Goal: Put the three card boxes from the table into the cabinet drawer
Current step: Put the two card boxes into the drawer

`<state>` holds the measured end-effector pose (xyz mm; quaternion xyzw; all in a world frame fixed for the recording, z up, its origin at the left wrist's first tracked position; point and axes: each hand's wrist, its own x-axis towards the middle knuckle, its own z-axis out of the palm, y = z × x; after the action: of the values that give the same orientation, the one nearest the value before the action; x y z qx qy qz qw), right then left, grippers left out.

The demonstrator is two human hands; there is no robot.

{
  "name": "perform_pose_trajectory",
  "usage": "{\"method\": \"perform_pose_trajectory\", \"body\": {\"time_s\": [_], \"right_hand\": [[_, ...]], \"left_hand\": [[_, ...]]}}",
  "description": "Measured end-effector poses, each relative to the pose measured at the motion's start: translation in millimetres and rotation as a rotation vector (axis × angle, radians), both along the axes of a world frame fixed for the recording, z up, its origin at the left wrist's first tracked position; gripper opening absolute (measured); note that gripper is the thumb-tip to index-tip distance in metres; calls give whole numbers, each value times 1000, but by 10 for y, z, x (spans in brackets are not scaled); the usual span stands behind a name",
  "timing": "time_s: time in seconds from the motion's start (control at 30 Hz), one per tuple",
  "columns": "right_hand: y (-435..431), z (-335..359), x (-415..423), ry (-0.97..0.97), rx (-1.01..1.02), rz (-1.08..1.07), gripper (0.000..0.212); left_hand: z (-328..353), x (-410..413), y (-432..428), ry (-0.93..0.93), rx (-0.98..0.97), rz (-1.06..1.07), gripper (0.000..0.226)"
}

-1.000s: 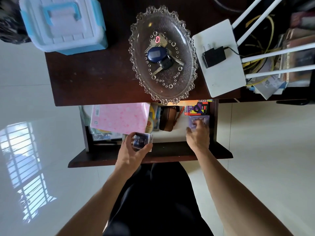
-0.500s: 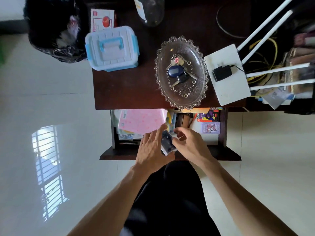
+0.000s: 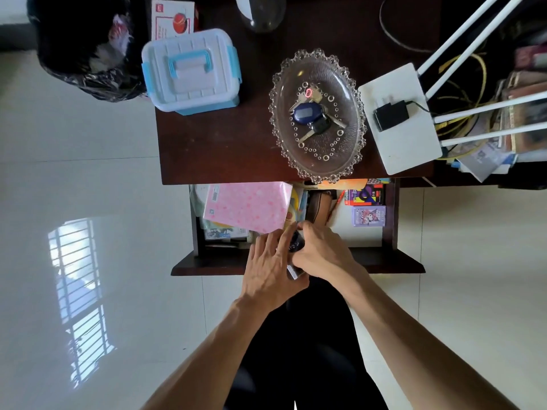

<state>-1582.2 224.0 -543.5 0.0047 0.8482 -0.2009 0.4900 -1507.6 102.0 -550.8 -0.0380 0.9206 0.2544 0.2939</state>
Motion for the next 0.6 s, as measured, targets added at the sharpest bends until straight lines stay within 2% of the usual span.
{"method": "perform_pose_trajectory", "body": {"time_s": [0.07, 0.2, 0.37, 0.43, 0.53, 0.6], "right_hand": [[-46, -21, 17, 37, 6, 49, 47], [-113, -88, 15, 99, -7, 129, 71], [21, -277, -49, 256, 31, 316, 84], [158, -395, -60, 292, 65, 417, 87], [393, -568, -78, 309, 132, 535, 75], [545, -683, -78, 305, 185, 623, 70]], "left_hand": [[-5, 43, -18, 7, -3, 14, 106], [-60, 65, -66, 24, 14, 106, 115], [-146, -3, -214, -82, 94, 240, 119], [-214, -16, -335, -179, 94, 265, 107], [-361, 30, -529, -259, 66, 213, 75], [-488, 108, -588, -306, 73, 144, 67]]}}
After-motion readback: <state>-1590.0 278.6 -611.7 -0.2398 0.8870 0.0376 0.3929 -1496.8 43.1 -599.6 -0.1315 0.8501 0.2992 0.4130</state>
